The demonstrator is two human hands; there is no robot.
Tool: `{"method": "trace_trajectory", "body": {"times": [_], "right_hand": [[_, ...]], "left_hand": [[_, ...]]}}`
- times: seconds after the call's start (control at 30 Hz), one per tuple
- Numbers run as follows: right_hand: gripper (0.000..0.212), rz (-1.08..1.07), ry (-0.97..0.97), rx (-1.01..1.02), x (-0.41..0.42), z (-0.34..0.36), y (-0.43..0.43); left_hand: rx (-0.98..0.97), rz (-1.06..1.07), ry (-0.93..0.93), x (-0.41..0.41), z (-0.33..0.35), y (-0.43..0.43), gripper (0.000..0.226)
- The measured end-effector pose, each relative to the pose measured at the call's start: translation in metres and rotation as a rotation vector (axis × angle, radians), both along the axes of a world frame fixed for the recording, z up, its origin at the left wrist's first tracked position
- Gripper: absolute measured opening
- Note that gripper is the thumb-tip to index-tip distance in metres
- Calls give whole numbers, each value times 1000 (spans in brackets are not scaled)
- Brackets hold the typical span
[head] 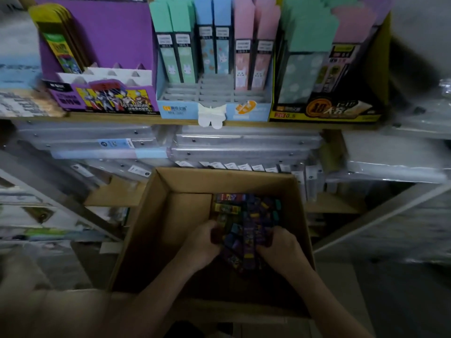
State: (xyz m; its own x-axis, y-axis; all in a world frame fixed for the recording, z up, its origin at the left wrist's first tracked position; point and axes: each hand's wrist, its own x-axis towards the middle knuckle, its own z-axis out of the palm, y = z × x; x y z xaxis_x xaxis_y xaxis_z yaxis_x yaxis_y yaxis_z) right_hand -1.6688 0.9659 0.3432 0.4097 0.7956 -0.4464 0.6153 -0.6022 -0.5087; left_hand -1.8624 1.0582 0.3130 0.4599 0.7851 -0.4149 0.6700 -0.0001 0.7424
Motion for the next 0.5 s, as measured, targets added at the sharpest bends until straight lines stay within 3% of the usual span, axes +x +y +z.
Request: {"method": "trace_trajectory", "body": {"times": [0.1,0.2,0.33,0.4,0.5], "right_hand": [[49,-1,-29,-48,-4,-2,1],[56,20,-40,-76,-5,-1,5],[65,8,-8,-67,-7,2,9],[62,-11,23,-53,-7,0,11],[33,-75,117,-32,-5,-7,10]], "left_hand": [[50,-6,83,4,2,4,44],[-2,-5,48,11,5,3,50],[-99,4,-12,26,4,-3,42],[-137,38,1,33,1,-7,42],[-196,79,19,36,-4,-10,48]]}}
